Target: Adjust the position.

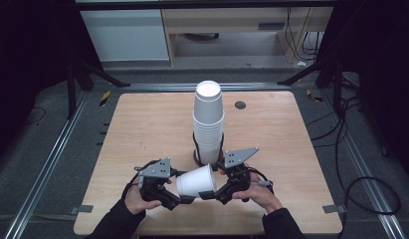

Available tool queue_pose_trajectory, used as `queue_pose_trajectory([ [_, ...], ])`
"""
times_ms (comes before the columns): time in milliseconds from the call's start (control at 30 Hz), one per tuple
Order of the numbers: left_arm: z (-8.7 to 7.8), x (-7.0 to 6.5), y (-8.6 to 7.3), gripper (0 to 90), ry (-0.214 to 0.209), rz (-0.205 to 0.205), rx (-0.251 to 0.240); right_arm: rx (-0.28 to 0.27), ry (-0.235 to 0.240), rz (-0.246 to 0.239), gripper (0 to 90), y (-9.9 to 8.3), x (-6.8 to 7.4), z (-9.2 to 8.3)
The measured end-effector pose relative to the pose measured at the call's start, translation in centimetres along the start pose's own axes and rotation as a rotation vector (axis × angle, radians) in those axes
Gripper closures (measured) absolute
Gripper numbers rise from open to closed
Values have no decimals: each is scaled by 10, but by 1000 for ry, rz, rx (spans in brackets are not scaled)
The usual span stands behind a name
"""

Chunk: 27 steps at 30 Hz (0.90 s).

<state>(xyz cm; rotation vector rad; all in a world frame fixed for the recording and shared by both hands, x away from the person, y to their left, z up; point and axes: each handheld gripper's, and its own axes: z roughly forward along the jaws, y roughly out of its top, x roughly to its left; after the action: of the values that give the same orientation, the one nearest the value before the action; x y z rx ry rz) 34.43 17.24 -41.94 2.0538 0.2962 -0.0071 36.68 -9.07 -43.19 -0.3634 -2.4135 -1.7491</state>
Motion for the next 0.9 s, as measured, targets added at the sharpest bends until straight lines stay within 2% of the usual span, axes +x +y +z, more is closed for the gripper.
queue_pose_trajectory([
  [167,-3,1,0,172,6,-4,3,-7,-4,-2,81,0,0,-3],
  [300,-6,4,0,152,24,-1,29,9,-31,-23,80,3,1,-8],
  [333,-7,6,-1,140,39,-2,44,32,-67,-39,78,6,1,-13],
  [467,-6,10,-4,130,56,-9,87,107,-148,-57,76,8,0,-18],
  [500,-6,10,-4,128,56,-9,87,126,-165,-66,76,8,0,-18],
  [533,-2,11,-5,126,65,-5,119,147,-177,-67,75,8,0,-17],
  [567,-2,11,-5,122,65,-5,119,147,-177,-67,75,8,0,-17],
  [600,2,10,-6,120,79,7,151,183,-194,-75,75,8,0,-14],
  [667,7,10,-8,118,80,14,183,217,-197,-81,75,7,1,-8],
  [700,7,10,-8,115,80,14,183,217,-197,-81,75,7,1,-8],
  [733,13,9,-9,116,82,24,215,253,-203,-92,74,7,1,-2],
  [767,13,9,-9,115,82,24,215,268,-200,-96,73,6,2,2],
  [800,16,8,-10,116,84,35,240,277,-193,-100,74,6,2,5],
  [900,18,7,-10,123,77,38,250,287,-172,-117,74,9,5,12],
])
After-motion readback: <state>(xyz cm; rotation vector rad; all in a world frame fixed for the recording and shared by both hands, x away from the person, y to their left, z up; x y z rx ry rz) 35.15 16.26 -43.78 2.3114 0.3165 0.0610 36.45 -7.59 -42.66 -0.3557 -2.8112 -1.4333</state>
